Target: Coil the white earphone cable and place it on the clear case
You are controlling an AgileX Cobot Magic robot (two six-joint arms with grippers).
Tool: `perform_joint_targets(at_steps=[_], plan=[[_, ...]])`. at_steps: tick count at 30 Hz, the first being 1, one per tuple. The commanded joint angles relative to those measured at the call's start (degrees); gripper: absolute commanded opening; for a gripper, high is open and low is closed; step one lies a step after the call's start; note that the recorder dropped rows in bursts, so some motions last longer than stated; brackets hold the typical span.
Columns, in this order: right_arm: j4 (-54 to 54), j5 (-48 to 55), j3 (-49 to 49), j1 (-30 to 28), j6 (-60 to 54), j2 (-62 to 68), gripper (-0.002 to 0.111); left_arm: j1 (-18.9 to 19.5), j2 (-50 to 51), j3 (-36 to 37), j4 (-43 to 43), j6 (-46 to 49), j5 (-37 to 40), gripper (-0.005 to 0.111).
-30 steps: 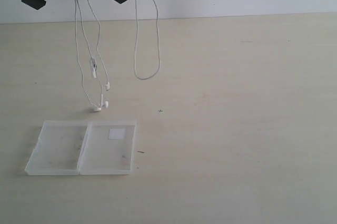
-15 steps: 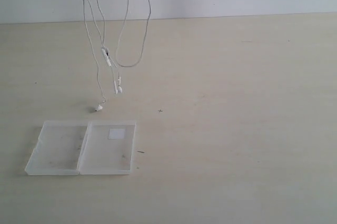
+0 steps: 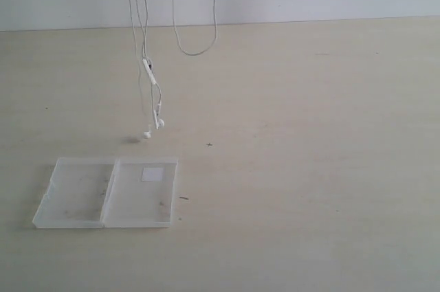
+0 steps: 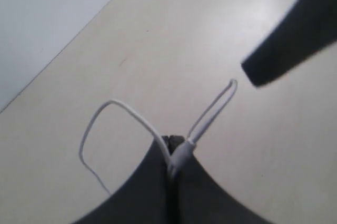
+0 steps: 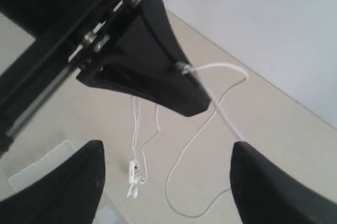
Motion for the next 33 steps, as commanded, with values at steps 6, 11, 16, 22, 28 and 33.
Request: perform_joint_targets(at_steps=[6,11,16,22,28,33], plan=[[0.66,-17.93,13.82,0.04,2.74,-5.42,0.061,1.07,-0.54,-4.61,-1.17,-10.36,-0.91,0.000],[0.66,-22.48,14.09,0.04,4.14,-3.77,0.060,1.59,-0.54,-5.53,-1.73,-14.51,-1.15,0.000],[0.54,-25.01,14.09,0.04,1.71,-0.97,0.082,1.59,-0.54,-5.53,-1.95,-17.05,-1.38,0.000],[0.43,-26.34,14.09,0.04,-0.59,5.35,0.105,1.59,-0.54,-5.53,-1.95,-17.05,-1.38,0.000],[0.64,-33.96,14.09,0.04,0.59,9.29,0.105,1.64,-0.54,-5.53,-1.95,-17.18,-1.38,0.000],[0.64,-39.77,14.09,0.04,5.92,9.44,0.105,1.64,-0.54,-5.53,-1.95,-18.23,-1.83,0.000]])
